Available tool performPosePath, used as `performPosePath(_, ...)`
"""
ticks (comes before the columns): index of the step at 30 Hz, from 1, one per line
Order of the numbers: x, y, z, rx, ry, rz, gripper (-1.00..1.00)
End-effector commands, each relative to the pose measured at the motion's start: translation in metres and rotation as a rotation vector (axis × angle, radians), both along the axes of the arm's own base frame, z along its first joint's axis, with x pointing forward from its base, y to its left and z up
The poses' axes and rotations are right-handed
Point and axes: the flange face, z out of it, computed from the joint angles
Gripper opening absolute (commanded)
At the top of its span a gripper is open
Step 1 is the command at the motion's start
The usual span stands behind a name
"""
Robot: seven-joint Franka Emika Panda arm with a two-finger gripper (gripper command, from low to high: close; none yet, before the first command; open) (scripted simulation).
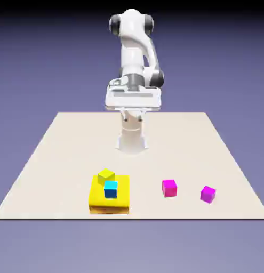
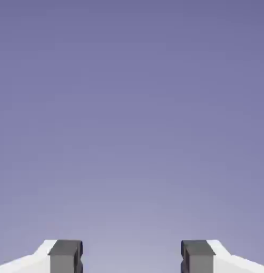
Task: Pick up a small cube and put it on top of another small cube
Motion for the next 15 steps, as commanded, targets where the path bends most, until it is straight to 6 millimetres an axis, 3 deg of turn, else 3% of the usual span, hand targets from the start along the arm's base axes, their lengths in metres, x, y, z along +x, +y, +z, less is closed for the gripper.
performPosePath(1,0.008,0.01,-0.007,-0.016,0.031,0.028,0.0)
performPosePath(8,0.05,0.089,-0.063,-0.124,0.243,0.228,0.0)
performPosePath(15,0.067,0.175,-0.133,-0.219,0.442,0.435,0.0)
